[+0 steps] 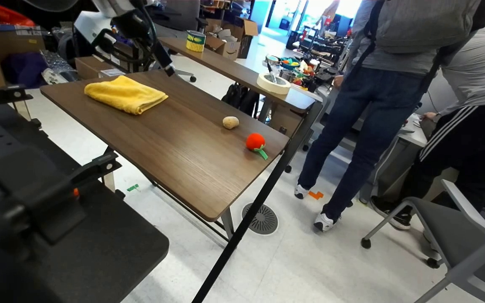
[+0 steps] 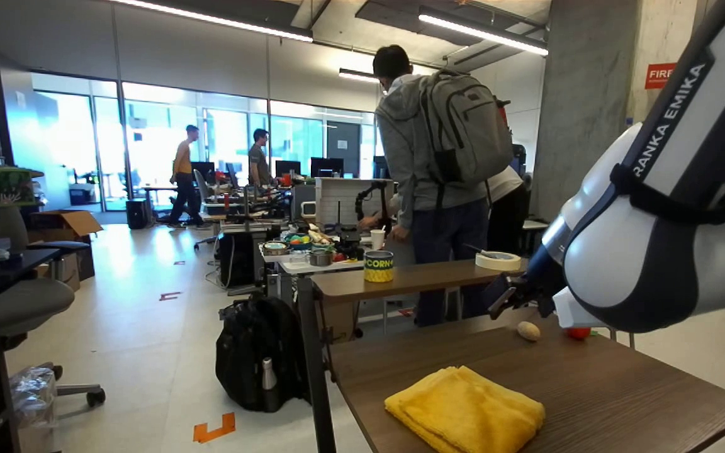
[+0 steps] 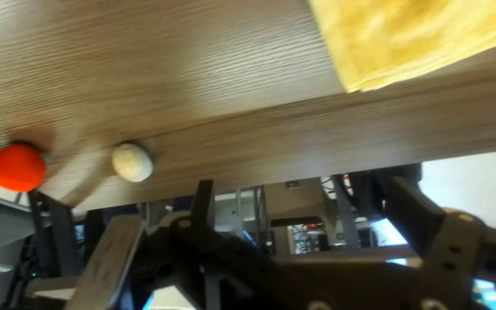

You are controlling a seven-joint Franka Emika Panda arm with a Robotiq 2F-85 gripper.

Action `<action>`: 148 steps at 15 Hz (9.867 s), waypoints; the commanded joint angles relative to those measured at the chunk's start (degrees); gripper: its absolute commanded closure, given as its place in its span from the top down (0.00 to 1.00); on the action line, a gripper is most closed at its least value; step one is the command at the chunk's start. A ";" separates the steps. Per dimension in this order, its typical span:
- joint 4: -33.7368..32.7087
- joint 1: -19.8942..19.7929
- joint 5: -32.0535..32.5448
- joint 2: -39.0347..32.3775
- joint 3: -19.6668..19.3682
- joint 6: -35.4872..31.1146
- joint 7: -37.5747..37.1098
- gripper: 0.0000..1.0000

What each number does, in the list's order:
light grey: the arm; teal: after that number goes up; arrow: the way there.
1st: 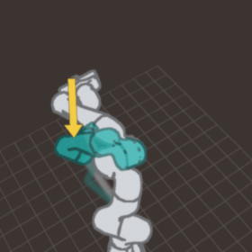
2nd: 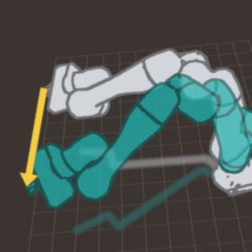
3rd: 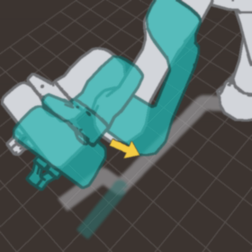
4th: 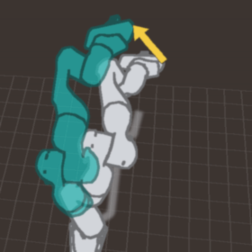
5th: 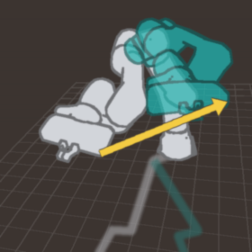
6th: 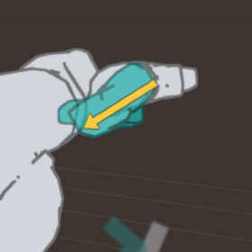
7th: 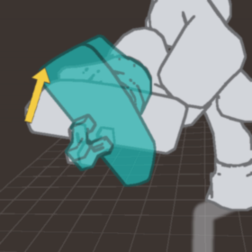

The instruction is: Use the towel to clean the table and move the toys to the left

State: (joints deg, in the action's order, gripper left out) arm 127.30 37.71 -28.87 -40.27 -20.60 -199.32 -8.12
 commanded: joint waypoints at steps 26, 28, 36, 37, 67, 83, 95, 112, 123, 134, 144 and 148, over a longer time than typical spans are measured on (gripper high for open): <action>-40.81 -23.67 15.48 -15.78 -4.20 46.39 -28.87 1.00; -44.48 -24.64 16.68 -17.25 -1.87 48.30 -29.79 1.00; -48.92 -32.09 21.02 -18.96 7.32 50.37 -13.18 1.00; -49.75 -31.86 21.57 -20.06 6.94 50.32 -14.73 1.00; -60.80 -32.94 21.24 -28.16 8.87 55.08 -25.77 0.58; -49.07 -25.31 22.43 -21.07 10.31 39.03 -25.34 0.02; -52.43 -11.44 22.26 -23.19 7.03 40.12 -33.96 0.02; -41.22 -12.48 31.79 -16.28 2.65 43.77 -35.36 0.85; -56.13 -31.51 29.25 -29.46 -6.66 54.21 -50.69 1.00; -75.10 -38.65 31.65 -38.42 -3.06 69.55 -68.05 1.00; -71.33 -36.62 29.84 -35.25 -0.27 64.08 -59.98 1.00; -68.30 -36.21 30.34 -34.02 2.99 61.02 -50.07 0.75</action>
State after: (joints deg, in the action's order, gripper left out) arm 55.19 1.16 1.03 -76.72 -19.78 -135.97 -63.71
